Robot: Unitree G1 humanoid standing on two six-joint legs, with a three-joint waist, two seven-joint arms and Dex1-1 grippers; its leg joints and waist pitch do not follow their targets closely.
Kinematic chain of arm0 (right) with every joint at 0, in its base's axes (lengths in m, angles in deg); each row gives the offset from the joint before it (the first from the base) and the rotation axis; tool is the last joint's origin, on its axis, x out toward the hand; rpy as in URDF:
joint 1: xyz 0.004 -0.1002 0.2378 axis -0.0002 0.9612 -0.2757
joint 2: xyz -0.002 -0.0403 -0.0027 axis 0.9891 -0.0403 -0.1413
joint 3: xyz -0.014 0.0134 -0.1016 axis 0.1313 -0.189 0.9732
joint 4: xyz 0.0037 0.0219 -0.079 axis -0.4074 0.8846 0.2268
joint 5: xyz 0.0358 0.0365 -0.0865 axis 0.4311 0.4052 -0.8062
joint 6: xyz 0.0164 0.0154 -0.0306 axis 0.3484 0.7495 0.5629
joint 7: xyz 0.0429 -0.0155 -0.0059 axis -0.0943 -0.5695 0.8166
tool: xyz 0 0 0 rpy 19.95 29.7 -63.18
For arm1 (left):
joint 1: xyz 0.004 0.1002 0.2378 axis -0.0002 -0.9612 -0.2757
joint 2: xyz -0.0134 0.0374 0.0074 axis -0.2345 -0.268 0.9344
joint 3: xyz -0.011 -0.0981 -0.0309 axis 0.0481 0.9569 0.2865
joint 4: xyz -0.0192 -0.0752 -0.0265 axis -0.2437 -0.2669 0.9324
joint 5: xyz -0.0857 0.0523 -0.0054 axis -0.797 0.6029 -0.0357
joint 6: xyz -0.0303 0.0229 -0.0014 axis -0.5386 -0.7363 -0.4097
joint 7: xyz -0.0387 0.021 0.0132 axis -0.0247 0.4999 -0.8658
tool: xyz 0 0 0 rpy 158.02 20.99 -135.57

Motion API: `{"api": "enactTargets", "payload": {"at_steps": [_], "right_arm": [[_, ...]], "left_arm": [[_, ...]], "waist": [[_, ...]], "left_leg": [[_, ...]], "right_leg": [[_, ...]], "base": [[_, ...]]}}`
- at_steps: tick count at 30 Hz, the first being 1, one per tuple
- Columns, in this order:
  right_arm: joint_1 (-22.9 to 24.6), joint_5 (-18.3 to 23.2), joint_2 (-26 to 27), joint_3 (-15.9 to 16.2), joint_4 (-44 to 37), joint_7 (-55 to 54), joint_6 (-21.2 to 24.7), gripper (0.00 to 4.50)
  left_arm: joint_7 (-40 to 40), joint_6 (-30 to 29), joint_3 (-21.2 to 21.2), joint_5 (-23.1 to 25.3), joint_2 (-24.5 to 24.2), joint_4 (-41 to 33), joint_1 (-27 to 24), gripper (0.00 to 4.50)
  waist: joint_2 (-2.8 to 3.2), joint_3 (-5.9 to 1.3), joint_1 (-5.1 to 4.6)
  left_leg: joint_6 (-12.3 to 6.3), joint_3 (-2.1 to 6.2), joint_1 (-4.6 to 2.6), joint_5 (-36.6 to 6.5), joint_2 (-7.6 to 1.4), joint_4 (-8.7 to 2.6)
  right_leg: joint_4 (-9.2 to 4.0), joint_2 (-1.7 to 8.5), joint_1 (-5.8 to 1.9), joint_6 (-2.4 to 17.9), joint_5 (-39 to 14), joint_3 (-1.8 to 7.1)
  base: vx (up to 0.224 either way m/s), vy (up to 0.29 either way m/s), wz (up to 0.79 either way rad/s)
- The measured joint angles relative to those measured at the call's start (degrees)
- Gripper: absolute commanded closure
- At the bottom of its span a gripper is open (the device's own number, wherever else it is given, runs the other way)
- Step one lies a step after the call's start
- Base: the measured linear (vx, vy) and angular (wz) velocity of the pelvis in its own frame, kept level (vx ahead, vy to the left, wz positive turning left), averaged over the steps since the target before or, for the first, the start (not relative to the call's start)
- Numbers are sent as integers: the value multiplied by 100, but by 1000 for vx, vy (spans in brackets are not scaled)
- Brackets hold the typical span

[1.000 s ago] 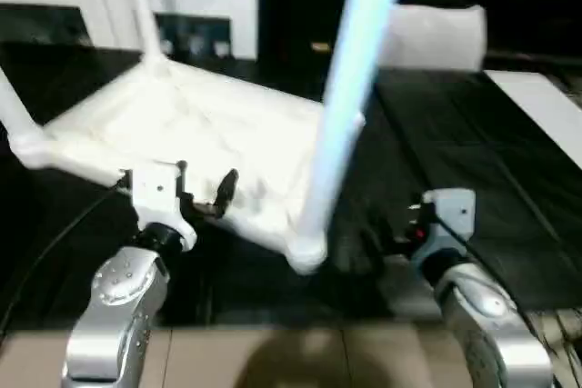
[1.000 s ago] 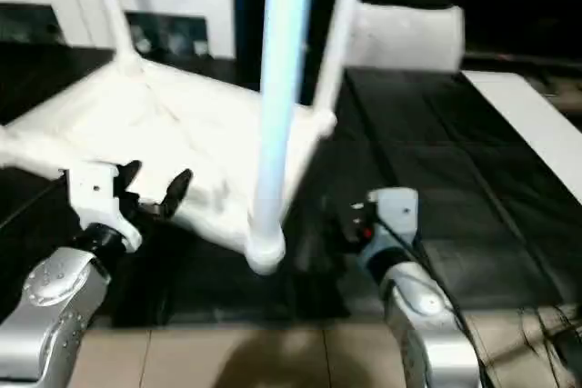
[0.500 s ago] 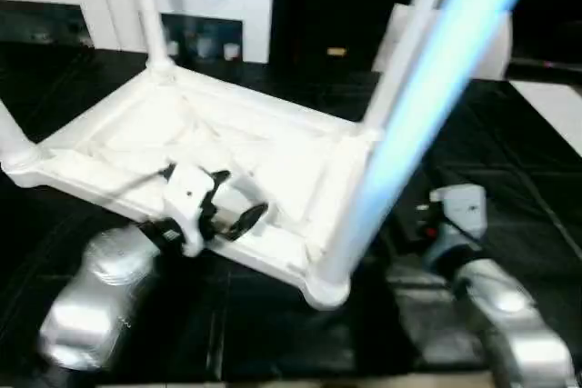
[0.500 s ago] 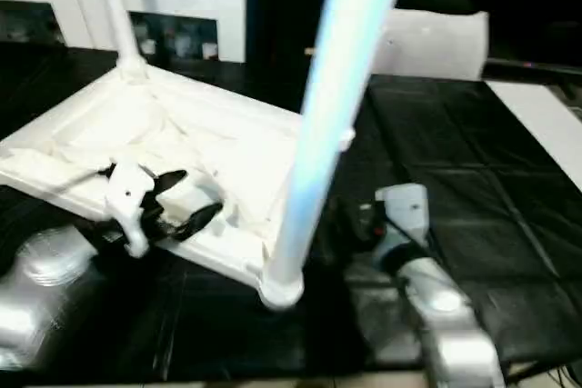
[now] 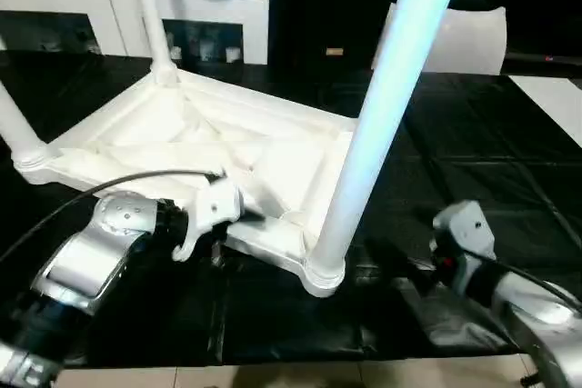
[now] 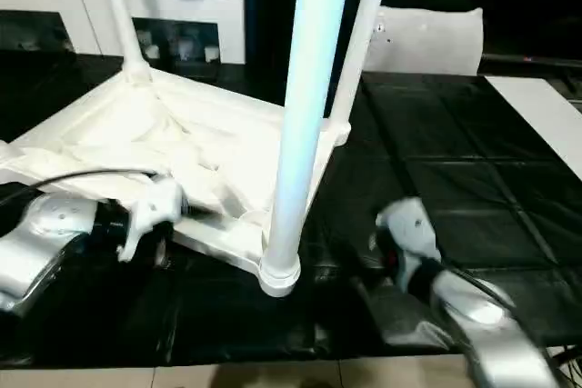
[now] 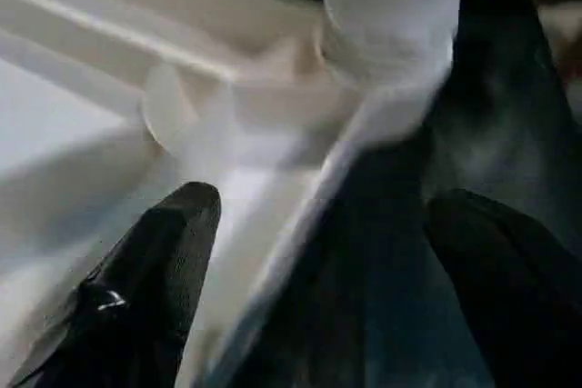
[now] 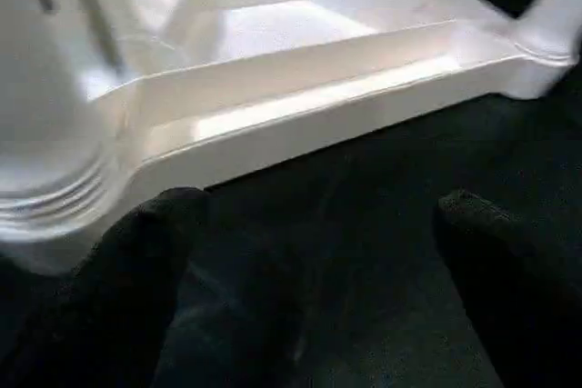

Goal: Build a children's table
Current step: Rotate table base

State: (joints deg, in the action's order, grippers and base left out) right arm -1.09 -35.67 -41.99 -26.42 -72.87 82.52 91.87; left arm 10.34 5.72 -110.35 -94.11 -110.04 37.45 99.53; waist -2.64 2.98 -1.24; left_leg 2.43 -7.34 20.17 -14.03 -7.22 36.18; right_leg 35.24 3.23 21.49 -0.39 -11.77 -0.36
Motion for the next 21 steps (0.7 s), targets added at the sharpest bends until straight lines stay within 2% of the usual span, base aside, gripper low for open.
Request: {"api": "enactTargets", "payload": {"at_steps": [3,4,8,11,14,15,18,19,21], "right_arm": [[176,138,-465,98,-251,517,33,0],[203,168,-559,114,-309,658,45,0],[222,226,-622,117,-371,894,82,0],[237,228,-743,133,-430,1012,86,0],[235,255,-784,172,-443,1062,86,0],[236,258,-785,196,-445,1073,87,0],[236,255,-785,220,-444,1136,87,0],[236,255,-785,222,-444,1152,87,0],[236,254,-787,222,-445,1176,86,0]], "left_arm": [[-168,256,-192,162,33,409,330,86],[-200,312,-214,218,55,524,411,113],[-303,496,-306,266,154,737,570,132],[-385,674,-389,369,358,1083,748,164],[-435,803,-481,423,508,1321,902,168],[-446,857,-485,440,529,1357,908,199],[-497,949,-540,480,625,1560,990,210],[-514,968,-560,485,633,1577,1010,232],[-557,1037,-600,531,687,1698,1102,245]], "waist": [[2,2,31],[2,2,44],[0,2,50],[-3,3,60],[-4,3,66],[-4,3,62],[-3,3,74],[-3,3,78],[-4,3,89]], "left_leg": [[0,-20,5,1,-34,-1],[-1,-28,5,1,-40,-1],[-11,-42,8,5,-44,-3],[-5,-78,2,3,-63,-2],[-4,-100,-2,5,-74,-1],[-4,-101,-4,5,-75,-1],[-3,-102,-2,6,-77,-1],[-3,-102,0,6,-77,-1],[-3,-104,1,6,-77,-2]], "right_leg": [[-15,0,4,4,-3,-32],[-15,0,4,7,-5,-35],[-15,1,10,12,-8,-34],[-13,5,8,12,-8,-34],[-10,8,7,13,-7,-33],[-9,8,7,13,-7,-33],[-9,8,8,13,-7,-34],[-10,8,10,13,-7,-35],[-11,8,10,13,-7,-34]], "base": [[0,0,0],[0,0,0],[0,0,0],[0,0,0],[0,0,0],[0,0,0],[0,0,0],[0,0,0],[0,0,0]]}}
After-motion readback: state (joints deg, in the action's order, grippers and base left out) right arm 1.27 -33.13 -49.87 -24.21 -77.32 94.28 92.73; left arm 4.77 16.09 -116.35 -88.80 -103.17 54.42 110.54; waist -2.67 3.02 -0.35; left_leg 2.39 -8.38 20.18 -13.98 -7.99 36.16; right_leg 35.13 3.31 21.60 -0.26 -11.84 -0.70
